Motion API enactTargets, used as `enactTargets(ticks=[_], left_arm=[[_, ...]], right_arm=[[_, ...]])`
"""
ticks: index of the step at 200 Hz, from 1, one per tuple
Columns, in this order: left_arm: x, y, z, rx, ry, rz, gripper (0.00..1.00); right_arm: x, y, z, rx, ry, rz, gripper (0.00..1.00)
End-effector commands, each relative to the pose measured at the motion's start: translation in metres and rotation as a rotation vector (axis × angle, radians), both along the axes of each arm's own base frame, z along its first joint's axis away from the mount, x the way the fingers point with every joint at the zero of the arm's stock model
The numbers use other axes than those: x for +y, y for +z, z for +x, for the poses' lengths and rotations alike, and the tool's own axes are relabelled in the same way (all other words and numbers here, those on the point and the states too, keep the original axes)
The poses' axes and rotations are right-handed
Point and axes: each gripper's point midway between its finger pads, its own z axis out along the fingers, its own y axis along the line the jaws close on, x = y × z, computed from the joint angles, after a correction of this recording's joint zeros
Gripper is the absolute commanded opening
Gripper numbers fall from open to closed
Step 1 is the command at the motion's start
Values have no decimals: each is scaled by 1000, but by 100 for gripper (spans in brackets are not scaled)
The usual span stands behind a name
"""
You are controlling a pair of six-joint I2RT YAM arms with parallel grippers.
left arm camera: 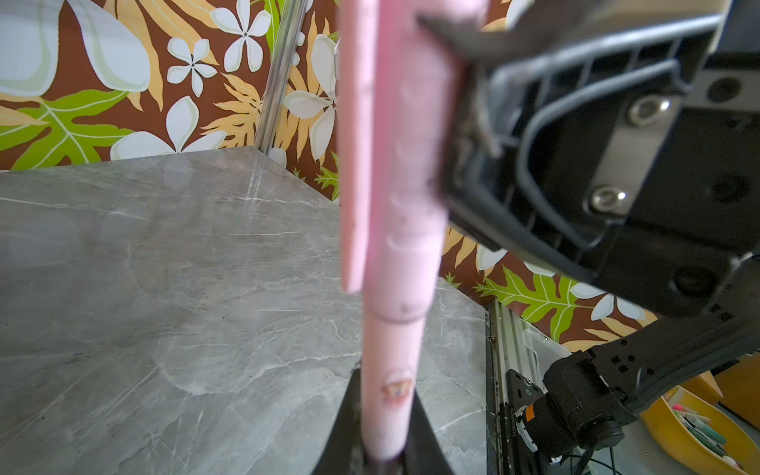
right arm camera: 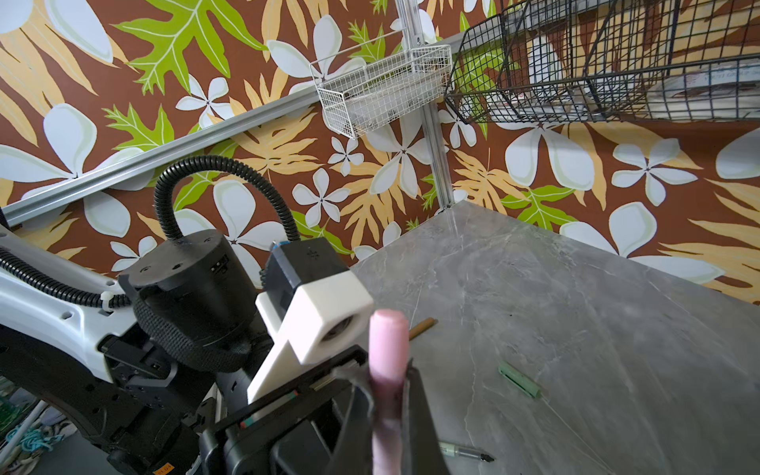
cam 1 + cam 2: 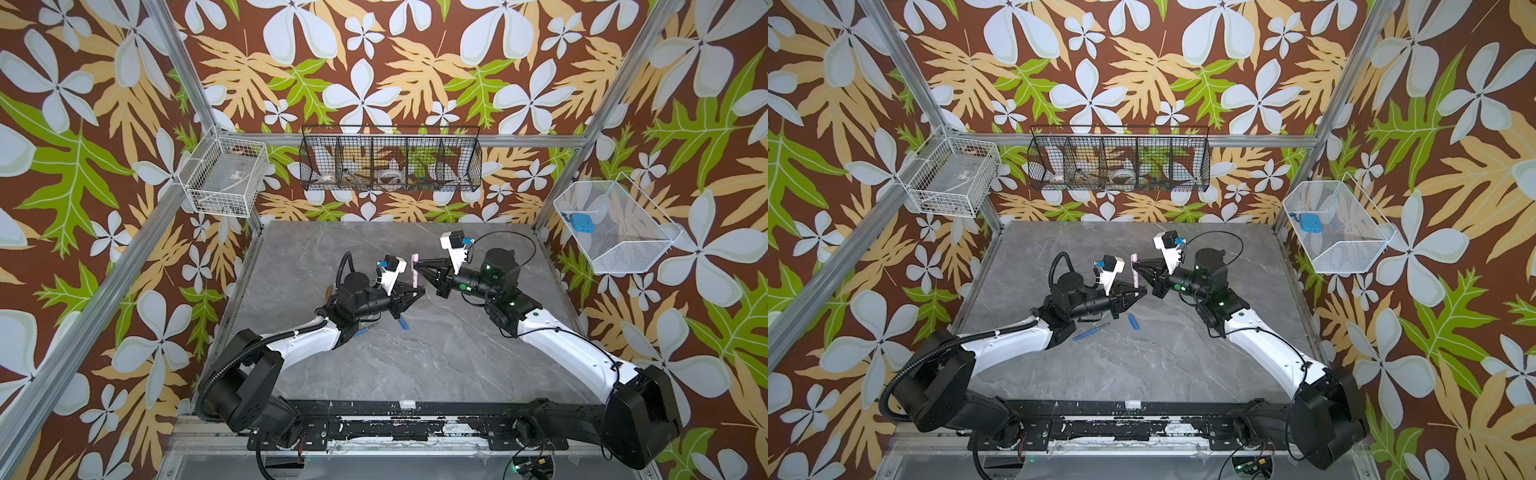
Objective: Insert the pens into the pen caps
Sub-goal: 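Open the right gripper and withdraw it while the left arm lowers the pen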
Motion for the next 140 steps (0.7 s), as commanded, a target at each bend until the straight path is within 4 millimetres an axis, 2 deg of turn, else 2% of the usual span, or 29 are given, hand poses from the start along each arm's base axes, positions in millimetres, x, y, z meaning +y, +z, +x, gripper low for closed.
enactTargets(ticks=[1,42,56,71,91,103,122,140], left_arm=[[18,87,15,-248,116,-226,0],[17,86,15,-243,110,-216,0],[17,82,15,-236,113,-203,0],[18,72,15,-216,122,-173,0],[23,53,16,-177,155,-110,0],[30,40,19,-155,196,-52,0],[43,22,23,-123,276,41,0],[61,8,28,-93,367,128,0]], right_arm=[[-1,-71,-31,284,82,-132,0],[-3,-67,-29,270,62,-110,0],[-10,-57,-23,232,8,-105,0],[-26,-38,-15,174,-73,-85,0],[-51,-16,-6,110,-171,-64,16],[-62,-12,-3,94,-208,-78,27],[-75,-8,1,80,-246,-85,30],[-82,-8,5,73,-277,-82,38]])
